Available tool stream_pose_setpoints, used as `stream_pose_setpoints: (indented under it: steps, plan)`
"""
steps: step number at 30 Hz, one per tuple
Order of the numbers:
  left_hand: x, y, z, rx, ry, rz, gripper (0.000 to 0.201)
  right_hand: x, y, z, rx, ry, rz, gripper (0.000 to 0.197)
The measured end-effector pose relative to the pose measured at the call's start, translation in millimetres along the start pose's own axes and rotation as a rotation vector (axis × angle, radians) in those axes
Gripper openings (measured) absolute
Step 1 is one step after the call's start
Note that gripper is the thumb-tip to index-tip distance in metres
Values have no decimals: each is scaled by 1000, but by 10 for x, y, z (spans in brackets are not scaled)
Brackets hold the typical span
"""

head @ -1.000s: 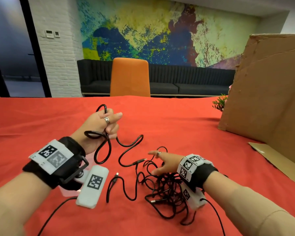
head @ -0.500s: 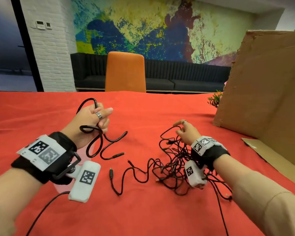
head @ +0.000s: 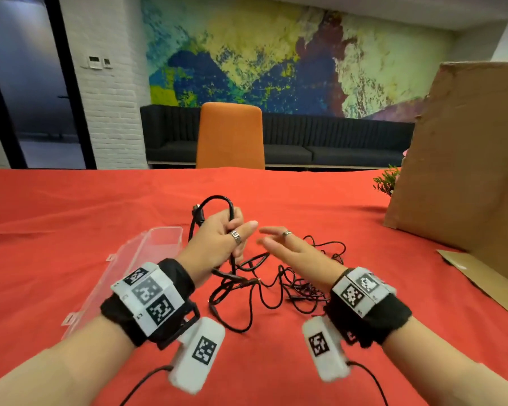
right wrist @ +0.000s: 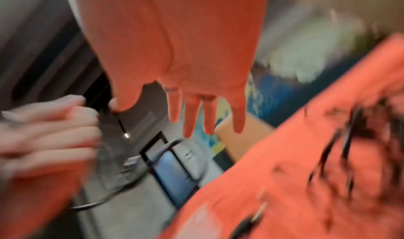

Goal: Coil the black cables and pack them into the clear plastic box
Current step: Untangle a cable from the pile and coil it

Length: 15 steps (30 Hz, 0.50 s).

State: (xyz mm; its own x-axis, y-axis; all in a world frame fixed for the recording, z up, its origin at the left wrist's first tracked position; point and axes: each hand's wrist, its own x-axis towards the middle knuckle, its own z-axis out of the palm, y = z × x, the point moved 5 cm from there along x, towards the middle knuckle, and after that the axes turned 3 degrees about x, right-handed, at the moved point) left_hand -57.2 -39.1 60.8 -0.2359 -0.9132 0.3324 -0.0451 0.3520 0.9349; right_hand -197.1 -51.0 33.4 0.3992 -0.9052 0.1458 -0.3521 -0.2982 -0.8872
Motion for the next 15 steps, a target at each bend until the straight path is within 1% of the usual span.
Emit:
stream_pose_setpoints:
  steps: [1, 2, 3, 4, 7, 9, 12, 14, 15]
  plan:
    - [-17, 11, 39, 31, -1, 18, 38, -90, -54, 204, 82, -115, -4, 37]
    - [-38, 24, 76, 70, -4, 32, 38, -156, -57, 367, 138, -189, -10, 38]
    - [-62, 28, 103, 110, -12, 35, 37, -205, -50, 480, 148, -222, -19, 36]
    - [-91, 32, 127, 132, -33, 19, 36, -225, -18, 542, 84, -220, -35, 32]
    - [-170, 19, 118, 147, -125, -104, 26, -325, 46, 516, -299, -134, -122, 21]
    - [-194, 10, -11, 116, -108, -199, 29, -427, 98, 387, -419, -39, -119, 20]
    - [-220, -26, -220, -54, -98, -309, 29, -560, 288, 72, -503, 157, 28, 35]
    - [-237, -59, -300, -121, -103, -317, 24, -622, 435, -156, -558, 242, 148, 33]
    - [-245, -73, -321, -163, -94, -312, 23, -635, 507, -244, -602, 254, 195, 31]
